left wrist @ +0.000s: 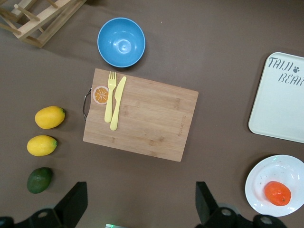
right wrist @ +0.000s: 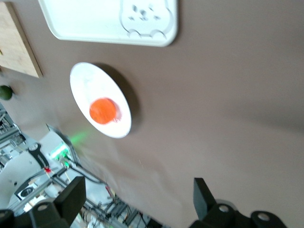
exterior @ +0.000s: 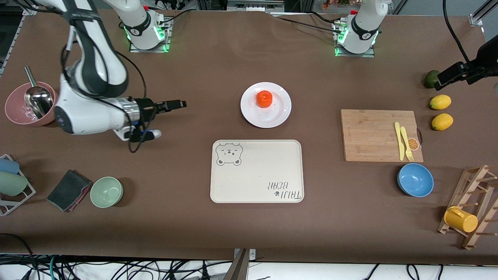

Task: Place orange and plate with both arms
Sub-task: 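Withdraw the left gripper while the right gripper reaches the plate rim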

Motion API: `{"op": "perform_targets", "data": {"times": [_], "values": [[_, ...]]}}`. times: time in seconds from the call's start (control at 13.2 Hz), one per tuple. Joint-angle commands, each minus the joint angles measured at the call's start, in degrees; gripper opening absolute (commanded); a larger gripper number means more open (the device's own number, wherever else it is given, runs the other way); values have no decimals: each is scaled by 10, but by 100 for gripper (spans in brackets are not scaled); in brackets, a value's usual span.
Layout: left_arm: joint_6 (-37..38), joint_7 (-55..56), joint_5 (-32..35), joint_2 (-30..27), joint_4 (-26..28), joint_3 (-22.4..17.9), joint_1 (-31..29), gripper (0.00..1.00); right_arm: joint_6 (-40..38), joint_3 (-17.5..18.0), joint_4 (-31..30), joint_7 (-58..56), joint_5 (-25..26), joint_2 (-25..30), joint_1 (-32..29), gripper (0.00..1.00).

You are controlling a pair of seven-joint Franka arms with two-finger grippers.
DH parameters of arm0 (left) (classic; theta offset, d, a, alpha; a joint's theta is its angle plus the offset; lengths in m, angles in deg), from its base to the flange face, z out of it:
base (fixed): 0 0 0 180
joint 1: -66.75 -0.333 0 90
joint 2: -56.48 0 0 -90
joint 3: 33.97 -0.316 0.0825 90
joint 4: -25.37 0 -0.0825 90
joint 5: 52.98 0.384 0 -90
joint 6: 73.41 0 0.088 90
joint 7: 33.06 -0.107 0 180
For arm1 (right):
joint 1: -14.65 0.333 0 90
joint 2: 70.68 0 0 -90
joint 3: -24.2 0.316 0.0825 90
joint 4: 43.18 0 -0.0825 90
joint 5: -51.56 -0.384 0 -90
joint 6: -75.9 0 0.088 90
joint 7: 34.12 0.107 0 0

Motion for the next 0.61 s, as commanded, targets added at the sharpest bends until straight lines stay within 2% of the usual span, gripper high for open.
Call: {"op": "perform_targets", "data": {"times": [0.0,0.23,0.53], "values": [[5,-11,14,6,-12,2,-9,100,138,58,-73,-54,-51,2,3,100],[0,-10,15,7,-11,2,-11,100,275,121,-121,-123,-156,-16,4,100],[2,-9,15,14,-16,6,-8,100,458,211,-141,-188,-222,-80,4,100]]}}
